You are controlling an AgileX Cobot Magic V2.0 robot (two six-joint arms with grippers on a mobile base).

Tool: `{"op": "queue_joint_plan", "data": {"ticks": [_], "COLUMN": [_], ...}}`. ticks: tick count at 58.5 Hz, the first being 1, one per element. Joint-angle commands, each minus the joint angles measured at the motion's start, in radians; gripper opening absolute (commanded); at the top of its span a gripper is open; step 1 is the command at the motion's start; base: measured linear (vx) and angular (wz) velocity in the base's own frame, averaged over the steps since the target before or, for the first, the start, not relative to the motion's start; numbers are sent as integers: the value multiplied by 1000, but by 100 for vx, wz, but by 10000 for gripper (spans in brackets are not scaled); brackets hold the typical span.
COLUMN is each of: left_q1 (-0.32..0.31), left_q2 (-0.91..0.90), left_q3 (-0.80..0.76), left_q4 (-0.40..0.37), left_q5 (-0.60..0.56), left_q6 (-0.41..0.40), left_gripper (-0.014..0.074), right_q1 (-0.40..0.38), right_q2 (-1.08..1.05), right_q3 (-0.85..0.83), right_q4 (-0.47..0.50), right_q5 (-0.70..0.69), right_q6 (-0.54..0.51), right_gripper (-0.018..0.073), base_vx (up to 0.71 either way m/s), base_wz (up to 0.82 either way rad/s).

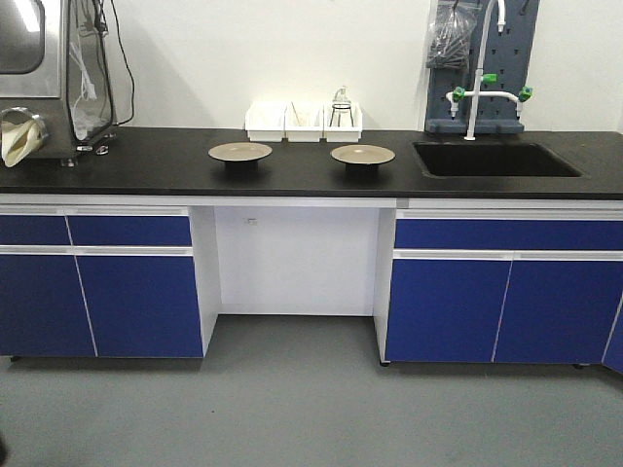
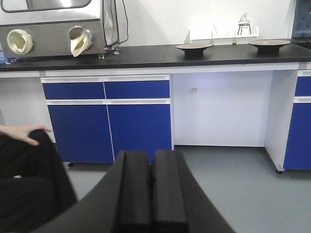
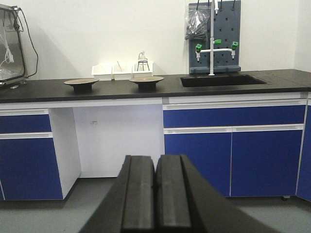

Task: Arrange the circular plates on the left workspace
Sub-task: 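Drive the base up to the counter in front of the two tan plates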

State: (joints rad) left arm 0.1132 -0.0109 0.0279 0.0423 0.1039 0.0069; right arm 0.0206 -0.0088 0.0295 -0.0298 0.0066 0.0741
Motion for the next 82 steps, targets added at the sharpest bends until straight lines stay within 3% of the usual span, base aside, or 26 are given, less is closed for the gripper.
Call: {"op": "queue_joint_plan", "data": {"ticks": [1, 82], "left_q1": [-2, -3], "left_q2": [-15, -15], "left_q3": [11, 11], "left_q4": [1, 1], "left_q5": [-81, -81], "left_q6": [-7, -7], "left_gripper": [2, 2], "right_q1": [-5, -5], "right_q2": [-16, -16], "right_q3": [7, 7], "right_q4": [-9, -9], "right_q5": [-77, -77], "right_q6": [0, 0], "right_gripper": [0, 0], "base_vx": [0, 3], "base_wz": [0, 1]}}
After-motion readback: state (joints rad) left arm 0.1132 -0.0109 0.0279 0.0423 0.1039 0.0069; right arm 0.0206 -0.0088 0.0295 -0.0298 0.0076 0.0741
